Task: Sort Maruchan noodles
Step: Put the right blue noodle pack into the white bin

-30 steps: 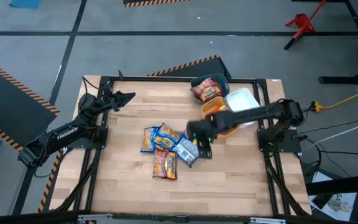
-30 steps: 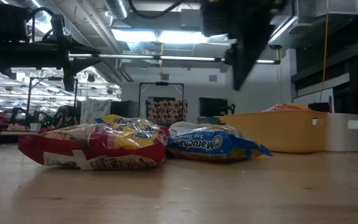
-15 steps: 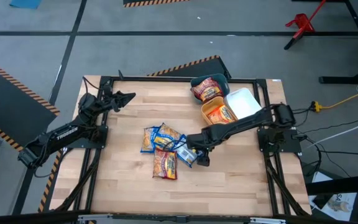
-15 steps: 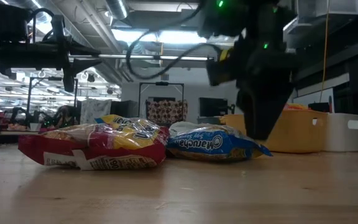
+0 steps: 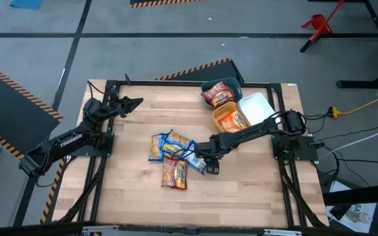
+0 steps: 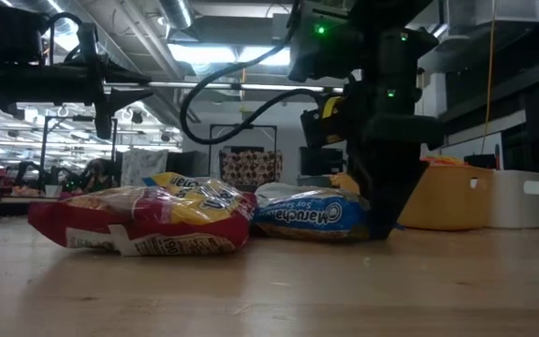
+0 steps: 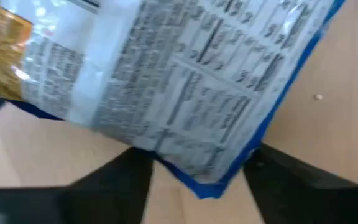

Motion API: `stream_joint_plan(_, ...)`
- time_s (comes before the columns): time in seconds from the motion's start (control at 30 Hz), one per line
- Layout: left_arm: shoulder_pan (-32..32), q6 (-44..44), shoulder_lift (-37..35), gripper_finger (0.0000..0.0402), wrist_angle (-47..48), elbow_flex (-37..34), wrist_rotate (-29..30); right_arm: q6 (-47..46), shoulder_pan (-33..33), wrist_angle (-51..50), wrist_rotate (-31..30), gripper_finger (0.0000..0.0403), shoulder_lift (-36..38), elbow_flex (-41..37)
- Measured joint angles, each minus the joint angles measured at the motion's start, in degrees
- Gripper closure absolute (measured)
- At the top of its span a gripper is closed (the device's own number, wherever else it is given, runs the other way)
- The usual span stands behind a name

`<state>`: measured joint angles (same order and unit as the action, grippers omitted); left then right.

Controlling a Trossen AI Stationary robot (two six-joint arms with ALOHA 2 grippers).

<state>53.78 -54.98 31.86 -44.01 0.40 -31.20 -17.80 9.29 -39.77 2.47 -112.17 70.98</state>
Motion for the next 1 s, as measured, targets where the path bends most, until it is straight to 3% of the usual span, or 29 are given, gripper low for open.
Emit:
stream_joint_plan(0.23, 0.02, 0.04, 0.00, 0.0307, 0.00, 0.00, 0.00, 0.19, -0.10, 0.64, -0.01, 0.0364, -0.05, 0.02)
stream_joint_plan(0.3, 0.02, 0.04, 0.00, 0.0307, 0.00, 0.00, 0.00, 0.26, -0.08, 1.02, 0.18, 0.0390, -0.05, 0.04)
stream_joint_plan(0.6, 0.04, 0.04, 0.00, 0.0307, 0.00, 0.00, 0.00, 0.22, 0.27, -3.32, 6.48, 0.0401, 1.32, 4.10)
stream_joint_plan(1.0, 0.04, 0.09, 0.00, 0.0307, 0.02, 0.00, 0.00, -6.19, 0.12, -13.51, 1.73, 0.0403, 10.68, 4.87)
